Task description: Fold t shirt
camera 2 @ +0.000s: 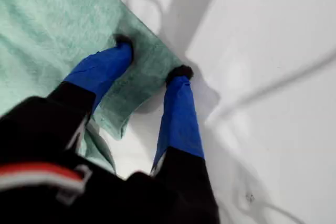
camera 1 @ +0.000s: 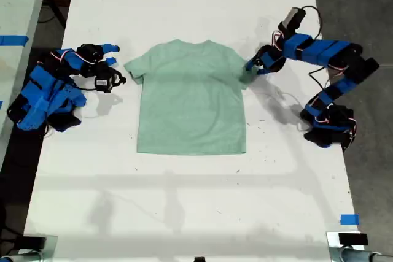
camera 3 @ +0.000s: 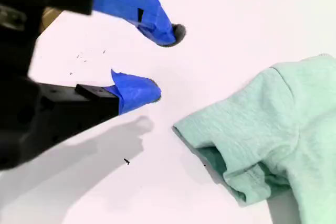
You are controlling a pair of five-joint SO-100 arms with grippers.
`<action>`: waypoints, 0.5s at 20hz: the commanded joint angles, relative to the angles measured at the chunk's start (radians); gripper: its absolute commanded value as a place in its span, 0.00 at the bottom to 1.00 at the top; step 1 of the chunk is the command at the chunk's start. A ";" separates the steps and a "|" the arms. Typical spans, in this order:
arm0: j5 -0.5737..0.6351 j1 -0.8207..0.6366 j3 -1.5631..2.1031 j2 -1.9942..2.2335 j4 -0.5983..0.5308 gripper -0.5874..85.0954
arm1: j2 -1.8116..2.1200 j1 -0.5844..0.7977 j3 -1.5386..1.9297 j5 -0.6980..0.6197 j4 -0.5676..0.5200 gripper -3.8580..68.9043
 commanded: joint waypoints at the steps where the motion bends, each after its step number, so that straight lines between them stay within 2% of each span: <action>1: -0.014 0.008 -0.009 0.006 -0.009 0.17 | 0.044 -0.037 0.044 0.031 -0.048 0.27; 4: -0.014 0.008 -0.009 0.006 -0.008 0.17 | 0.044 -0.054 0.094 0.043 -0.089 0.29; 6: -0.014 0.008 -0.009 0.006 -0.008 0.17 | 0.060 -0.054 0.094 0.049 -0.081 0.05; 8: -0.014 0.008 -0.009 0.006 -0.008 0.17 | 0.084 -0.054 0.034 0.041 -0.015 0.05; 10: -0.014 0.008 -0.009 0.006 -0.008 0.17 | 0.098 -0.061 -0.097 0.023 0.097 0.05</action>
